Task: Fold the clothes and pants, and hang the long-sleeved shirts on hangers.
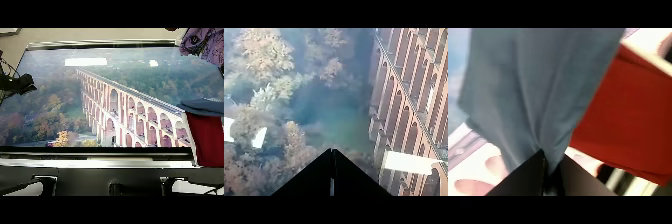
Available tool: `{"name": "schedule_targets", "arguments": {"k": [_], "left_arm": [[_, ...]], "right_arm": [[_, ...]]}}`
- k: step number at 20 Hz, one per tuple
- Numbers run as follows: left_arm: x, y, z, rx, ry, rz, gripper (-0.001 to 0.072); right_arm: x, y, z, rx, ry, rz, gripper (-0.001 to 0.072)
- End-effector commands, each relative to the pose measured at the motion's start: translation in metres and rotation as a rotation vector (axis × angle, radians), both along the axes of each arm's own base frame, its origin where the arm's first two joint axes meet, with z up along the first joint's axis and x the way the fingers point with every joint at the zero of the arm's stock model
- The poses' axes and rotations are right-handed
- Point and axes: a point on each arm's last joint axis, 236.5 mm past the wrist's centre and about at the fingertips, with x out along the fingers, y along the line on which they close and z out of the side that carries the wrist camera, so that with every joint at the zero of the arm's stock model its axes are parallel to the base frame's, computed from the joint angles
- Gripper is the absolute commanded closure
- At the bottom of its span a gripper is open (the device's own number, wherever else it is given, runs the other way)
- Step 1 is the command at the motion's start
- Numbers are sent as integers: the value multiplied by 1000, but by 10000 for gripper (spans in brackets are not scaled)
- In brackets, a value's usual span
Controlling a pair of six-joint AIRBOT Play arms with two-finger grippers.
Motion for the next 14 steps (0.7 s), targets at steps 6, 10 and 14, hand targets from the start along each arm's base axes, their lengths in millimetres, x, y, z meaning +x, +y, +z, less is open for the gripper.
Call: {"name": "schedule_targets", "arguments": {"k": [6,10,14], "left_arm": [[1,-15,1,-10,-3,-34,687],[1,-22,1,2,-9,-73,687],[1,-23,1,2,-9,-76,687]], "right_arm": [[-66,-18,-32,-101,240,-46,679],[-102,-9,-78,-93,355,-46,679],[-135,8,-124,-66,423,-84,679]]}}
